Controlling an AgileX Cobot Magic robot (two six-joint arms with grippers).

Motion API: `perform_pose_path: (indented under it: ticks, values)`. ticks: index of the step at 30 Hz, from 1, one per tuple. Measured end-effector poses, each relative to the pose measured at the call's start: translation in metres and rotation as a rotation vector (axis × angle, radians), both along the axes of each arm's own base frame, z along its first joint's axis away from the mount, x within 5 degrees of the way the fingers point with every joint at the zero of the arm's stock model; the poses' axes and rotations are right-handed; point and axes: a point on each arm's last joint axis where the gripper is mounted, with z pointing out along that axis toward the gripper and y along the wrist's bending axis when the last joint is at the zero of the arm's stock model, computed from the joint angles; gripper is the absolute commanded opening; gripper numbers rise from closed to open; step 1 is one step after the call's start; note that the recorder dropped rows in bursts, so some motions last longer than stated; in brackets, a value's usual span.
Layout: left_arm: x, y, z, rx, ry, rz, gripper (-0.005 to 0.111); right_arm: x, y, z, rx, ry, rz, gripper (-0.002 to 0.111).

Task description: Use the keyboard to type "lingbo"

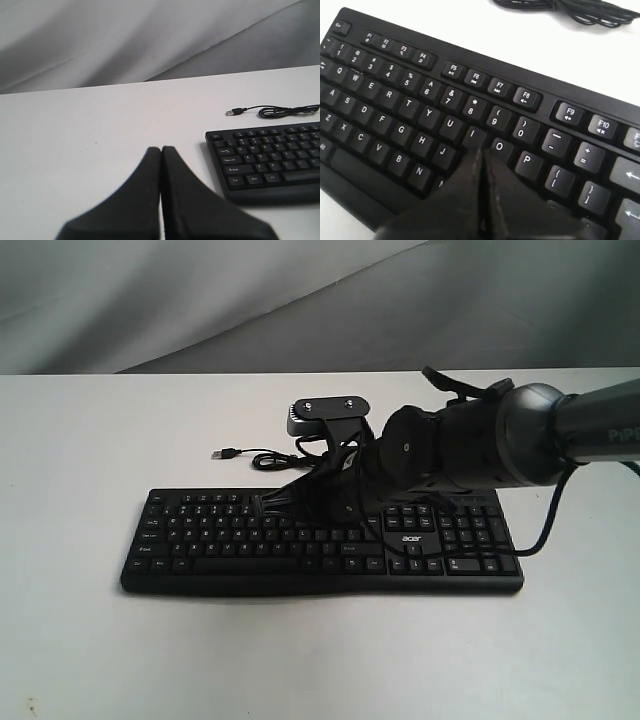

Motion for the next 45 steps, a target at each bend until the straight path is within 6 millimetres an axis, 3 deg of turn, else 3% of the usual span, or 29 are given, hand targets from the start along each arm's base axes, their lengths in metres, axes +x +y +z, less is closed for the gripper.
perform_pose_path:
  ticks: [8, 37, 45]
  values:
    - [0.0, 0.0, 0.0, 0.0, 0.0, 0.0, 0.001, 0.001, 0.0, -0.012, -0.017, 0.02, -0.002, 0.0]
    - [0.0, 0.0, 0.0, 0.0, 0.0, 0.0, 0.001, -0.004, 0.006, -0.012, -0.027, 0.011, 0.035, 0.0]
    - [0.0, 0.0, 0.0, 0.0, 0.0, 0.0, 0.001, -0.004, 0.006, -0.022, -0.039, 0.029, 0.032, 0.0]
